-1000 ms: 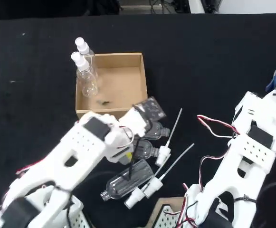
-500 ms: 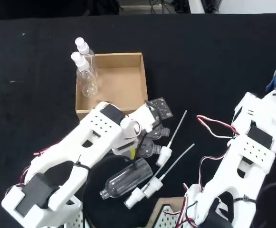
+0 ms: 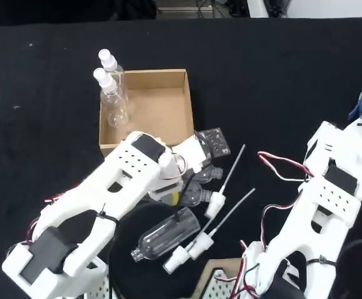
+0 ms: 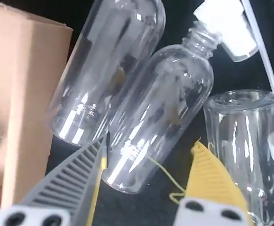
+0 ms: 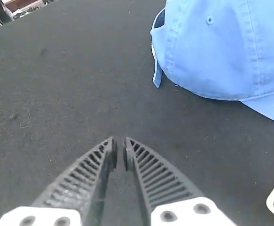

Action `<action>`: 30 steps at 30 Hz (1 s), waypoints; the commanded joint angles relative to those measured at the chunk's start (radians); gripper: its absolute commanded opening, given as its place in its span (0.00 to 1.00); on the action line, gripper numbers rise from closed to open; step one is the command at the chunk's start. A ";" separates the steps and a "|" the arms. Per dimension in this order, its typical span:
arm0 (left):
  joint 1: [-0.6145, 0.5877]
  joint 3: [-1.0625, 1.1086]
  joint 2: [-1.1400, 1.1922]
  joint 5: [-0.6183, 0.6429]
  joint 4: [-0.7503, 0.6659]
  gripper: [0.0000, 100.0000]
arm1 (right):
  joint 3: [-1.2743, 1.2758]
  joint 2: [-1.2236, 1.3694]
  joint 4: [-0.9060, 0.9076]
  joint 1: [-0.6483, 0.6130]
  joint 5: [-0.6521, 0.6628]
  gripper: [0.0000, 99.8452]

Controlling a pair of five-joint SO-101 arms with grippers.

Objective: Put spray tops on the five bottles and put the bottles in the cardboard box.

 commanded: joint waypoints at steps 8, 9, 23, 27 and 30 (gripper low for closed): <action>-0.002 -0.047 0.043 -0.011 -0.043 0.15 | -0.010 -0.022 -0.002 0.015 0.006 0.02; -0.002 -0.047 0.060 -0.011 -0.043 0.15 | -0.012 -0.022 -0.002 0.015 0.005 0.02; -0.007 -0.047 0.135 -0.005 -0.117 0.15 | -0.010 -0.022 -0.002 0.015 0.003 0.02; -0.002 -0.038 0.135 -0.005 -0.133 0.15 | -0.010 -0.021 -0.002 0.015 0.005 0.02; -0.001 -0.021 0.135 -0.005 -0.135 0.15 | -0.010 -0.022 -0.002 0.017 0.005 0.02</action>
